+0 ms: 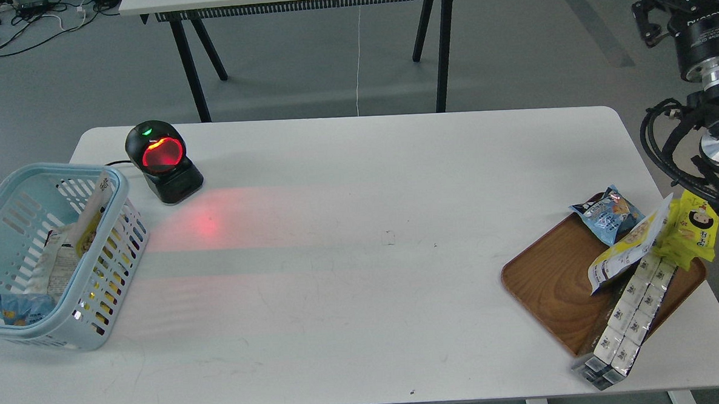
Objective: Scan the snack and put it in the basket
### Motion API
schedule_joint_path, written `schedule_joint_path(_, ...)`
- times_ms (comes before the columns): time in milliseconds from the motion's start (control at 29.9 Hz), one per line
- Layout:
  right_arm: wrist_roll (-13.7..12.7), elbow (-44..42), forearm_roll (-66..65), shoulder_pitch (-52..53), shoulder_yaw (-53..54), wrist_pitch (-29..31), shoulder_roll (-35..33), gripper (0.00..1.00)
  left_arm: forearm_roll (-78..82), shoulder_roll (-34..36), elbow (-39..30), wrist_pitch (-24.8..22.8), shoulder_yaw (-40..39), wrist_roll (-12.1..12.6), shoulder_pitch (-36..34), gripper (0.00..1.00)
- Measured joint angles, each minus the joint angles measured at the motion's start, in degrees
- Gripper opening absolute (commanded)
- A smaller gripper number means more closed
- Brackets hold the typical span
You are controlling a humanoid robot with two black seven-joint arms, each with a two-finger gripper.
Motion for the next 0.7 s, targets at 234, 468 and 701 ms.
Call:
schedule_joint_path(234, -1.69, -0.52, -0.08, 1.14, 0.38, 0.00, -0.13, 0.99, -17.96, -14.37, 17.09, 0.02, -2.40, 4.22, -0.05, 0.99)
schedule_joint_path(468, -3.27, -0.77, -0.08, 1.91, 0.48, 0.00, 0.52, 0.99, -35.90, -23.52, 22.75, -0.01, -5.52, 12.70, 1.66, 0.99)
schedule_joint_path(701, -3.50, -1.14, -0.09, 1.73, 0.61, 0.00, 2.41, 0.99, -45.30, -28.87, 27.41, 0.00, -5.88, 13.88, 4.40, 0.99)
